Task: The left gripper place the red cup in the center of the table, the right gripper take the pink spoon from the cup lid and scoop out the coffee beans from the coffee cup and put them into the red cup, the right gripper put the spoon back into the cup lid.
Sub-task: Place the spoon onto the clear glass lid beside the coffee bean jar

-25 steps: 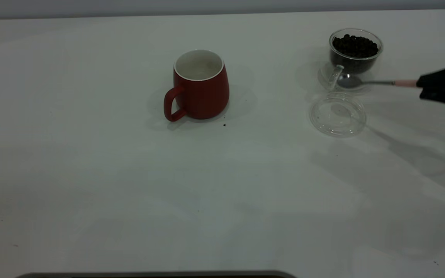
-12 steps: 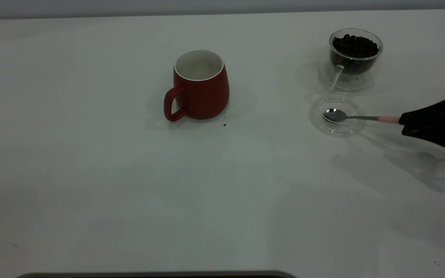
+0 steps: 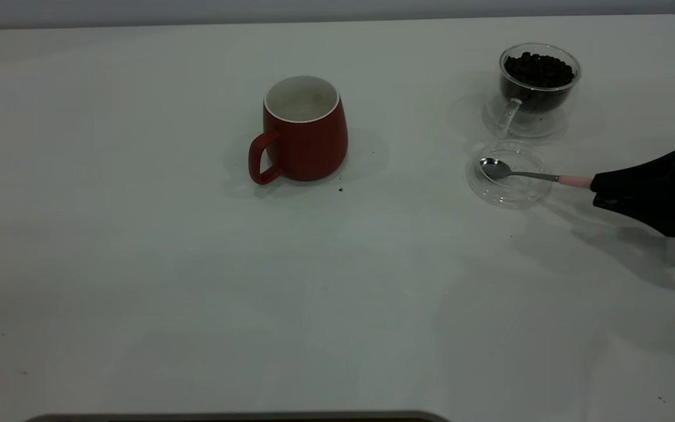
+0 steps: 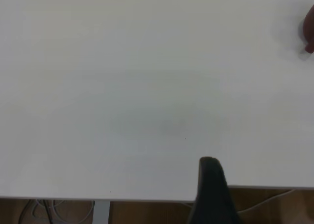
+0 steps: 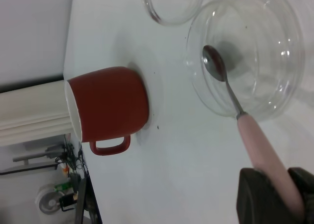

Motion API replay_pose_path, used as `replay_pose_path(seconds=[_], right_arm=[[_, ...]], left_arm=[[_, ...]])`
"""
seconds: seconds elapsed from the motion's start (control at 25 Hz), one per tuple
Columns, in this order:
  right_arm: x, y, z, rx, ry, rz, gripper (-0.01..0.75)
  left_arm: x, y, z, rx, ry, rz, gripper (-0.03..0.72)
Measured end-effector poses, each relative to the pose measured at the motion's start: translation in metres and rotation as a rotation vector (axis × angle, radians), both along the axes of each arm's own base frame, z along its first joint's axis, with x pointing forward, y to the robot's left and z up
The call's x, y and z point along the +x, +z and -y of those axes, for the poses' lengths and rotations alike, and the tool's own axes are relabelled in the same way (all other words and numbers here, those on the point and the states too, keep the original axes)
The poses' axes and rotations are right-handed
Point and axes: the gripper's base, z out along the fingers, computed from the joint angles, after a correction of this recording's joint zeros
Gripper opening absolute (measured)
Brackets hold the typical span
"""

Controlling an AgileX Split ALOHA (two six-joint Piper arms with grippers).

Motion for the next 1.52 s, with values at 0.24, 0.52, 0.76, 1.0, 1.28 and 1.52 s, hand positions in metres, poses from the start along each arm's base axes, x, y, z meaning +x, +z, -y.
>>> replay_pose_path(seconds=[0.24, 0.52, 0.76, 1.0, 1.28, 1.52], right_arm=[[0.0, -0.005, -0.001, 0.009, 0.006, 0.01, 0.113], [-0.001, -0.006, -0.001, -0.016, 0.032, 0.047, 0.131], [-0.001, -0.006, -0.001, -0.02, 0.037, 0.056, 0.3], [-0.001, -0.006, -0.001, -0.027, 0.043, 0.067, 0.376], [-0.002, -0.007, 0.001, -0.025, 0.026, 0.044, 0.377], [-0.007, -0.007, 0.015, -0.009, -0.001, 0.014, 0.377]], left_arm=[[0.0, 0.0, 0.0, 0.0, 0.0, 0.0, 0.569], [0.0, 0.0, 0.0, 0.0, 0.0, 0.0, 0.569], [0.0, 0.0, 0.0, 0.001, -0.001, 0.0, 0.569], [0.0, 0.0, 0.0, 0.001, -0.001, 0.0, 0.569], [0.0, 0.0, 0.0, 0.001, -0.001, 0.0, 0.569], [0.0, 0.0, 0.0, 0.001, -0.001, 0.0, 0.569]])
